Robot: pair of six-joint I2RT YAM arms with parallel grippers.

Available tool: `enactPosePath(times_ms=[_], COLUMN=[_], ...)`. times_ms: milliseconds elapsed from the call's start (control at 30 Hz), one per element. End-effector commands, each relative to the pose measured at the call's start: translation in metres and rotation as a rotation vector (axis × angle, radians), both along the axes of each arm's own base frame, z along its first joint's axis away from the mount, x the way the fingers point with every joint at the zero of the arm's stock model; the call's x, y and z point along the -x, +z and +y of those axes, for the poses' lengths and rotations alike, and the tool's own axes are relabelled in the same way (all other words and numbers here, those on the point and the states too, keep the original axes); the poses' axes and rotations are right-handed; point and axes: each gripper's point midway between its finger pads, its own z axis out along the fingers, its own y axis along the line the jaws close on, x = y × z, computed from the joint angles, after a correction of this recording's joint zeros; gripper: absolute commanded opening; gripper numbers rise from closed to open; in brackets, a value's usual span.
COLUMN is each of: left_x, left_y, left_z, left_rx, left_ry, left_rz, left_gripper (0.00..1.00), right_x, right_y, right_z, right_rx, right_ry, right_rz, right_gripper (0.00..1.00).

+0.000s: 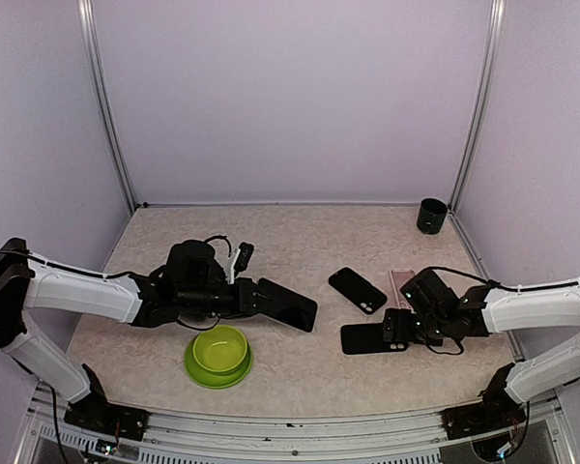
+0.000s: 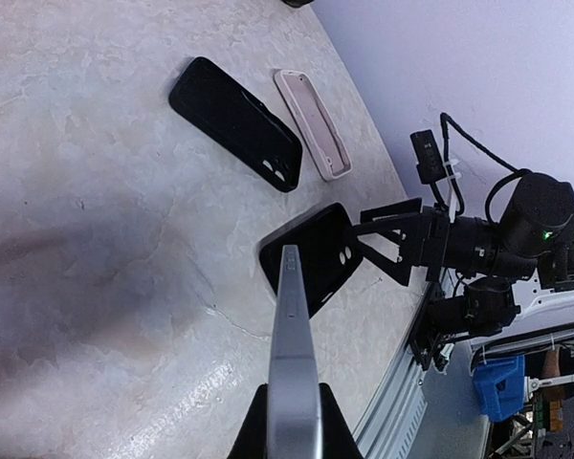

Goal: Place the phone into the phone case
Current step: Move the phone case to the center of the board.

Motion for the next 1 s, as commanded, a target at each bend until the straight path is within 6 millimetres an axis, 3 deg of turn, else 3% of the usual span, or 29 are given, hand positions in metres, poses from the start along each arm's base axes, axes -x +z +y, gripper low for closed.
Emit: enactPosePath(times_ms=[0, 500, 967], left_x=[-0.011, -0.017, -0.019], left_y=[0.032, 0.023, 0.019], left_z=[-0.010, -0.004, 0.006], left_rx=[0.076, 0.045, 0.024], left_ry=[0.004, 0.049, 0.092], left_rz=[-0.066, -0.072, -0.070], left_gripper=[0.00, 0.00, 0.00], right_x=[0.005, 0.010, 0.017], right_y=[-0.013, -0.018, -0.015], right_z=[0.009, 0.040, 0.087], right_rx=[-0.037, -0.173, -0.195], right_ry=[0.028, 0.115, 0.220], right_rz=[0.046, 0.076, 0.108], right_gripper=[0.96, 0.92, 0.91])
